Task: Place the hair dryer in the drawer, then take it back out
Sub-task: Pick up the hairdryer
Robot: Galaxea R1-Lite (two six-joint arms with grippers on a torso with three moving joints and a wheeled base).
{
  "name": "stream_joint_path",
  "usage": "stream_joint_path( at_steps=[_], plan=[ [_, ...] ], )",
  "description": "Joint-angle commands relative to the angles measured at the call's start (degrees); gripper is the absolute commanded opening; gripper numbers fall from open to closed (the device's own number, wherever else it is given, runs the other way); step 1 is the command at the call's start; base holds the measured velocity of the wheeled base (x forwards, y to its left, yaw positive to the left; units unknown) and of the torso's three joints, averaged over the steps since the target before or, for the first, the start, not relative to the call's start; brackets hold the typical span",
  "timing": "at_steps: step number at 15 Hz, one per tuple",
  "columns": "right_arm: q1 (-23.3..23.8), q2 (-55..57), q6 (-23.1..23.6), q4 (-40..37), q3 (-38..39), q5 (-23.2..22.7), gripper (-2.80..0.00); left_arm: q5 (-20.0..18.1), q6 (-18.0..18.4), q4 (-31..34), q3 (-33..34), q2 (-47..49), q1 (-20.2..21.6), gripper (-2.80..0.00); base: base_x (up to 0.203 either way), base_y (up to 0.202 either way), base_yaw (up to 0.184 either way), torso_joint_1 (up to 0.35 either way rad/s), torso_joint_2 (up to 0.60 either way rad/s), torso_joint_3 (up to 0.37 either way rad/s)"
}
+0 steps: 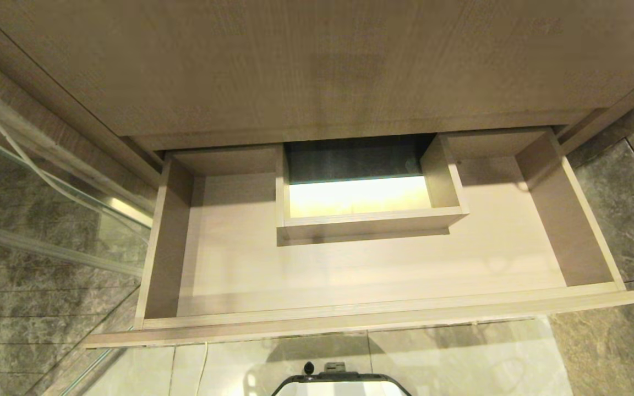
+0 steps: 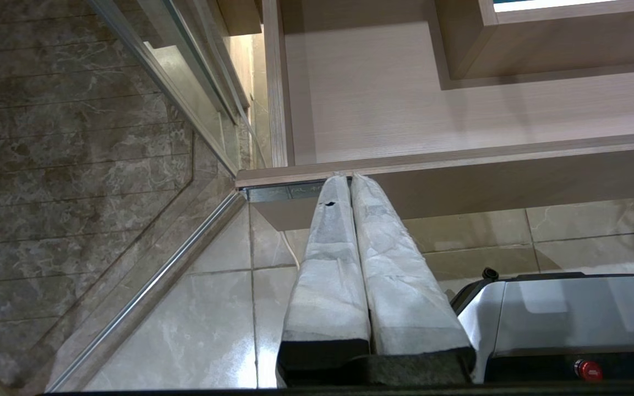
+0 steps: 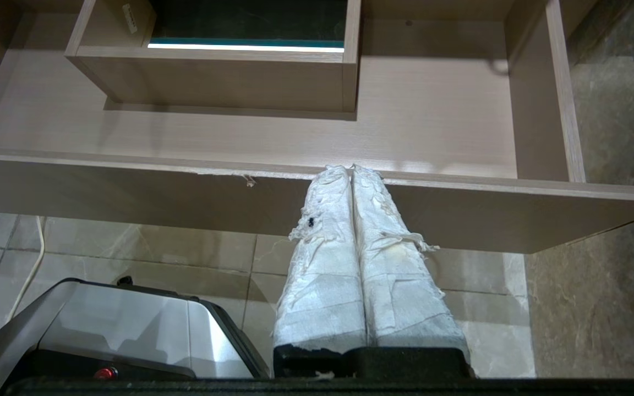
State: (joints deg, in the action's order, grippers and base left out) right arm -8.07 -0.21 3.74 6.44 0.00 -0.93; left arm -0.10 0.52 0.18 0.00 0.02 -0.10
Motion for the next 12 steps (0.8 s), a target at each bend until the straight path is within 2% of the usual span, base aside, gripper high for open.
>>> stream_joint_path(
  at_steps=[1, 12],
  plan=[
    [-0.02, -2.08, 0.04, 0.07, 2.29, -0.04, -2.80, 0.01, 0.00, -0.01, 0.08, -0.02, 0.01, -2.80, 0.000, 0.000, 0.000, 0.000, 0.00, 0.000],
    [-0.02, -2.08, 0.26, -0.06, 2.29, -0.22, -2.80, -0.13, 0.61, 0.15, 0.00, -0.09, 0.01, -2.80, 0.000, 0.000, 0.000, 0.000, 0.00, 0.000]
  ],
)
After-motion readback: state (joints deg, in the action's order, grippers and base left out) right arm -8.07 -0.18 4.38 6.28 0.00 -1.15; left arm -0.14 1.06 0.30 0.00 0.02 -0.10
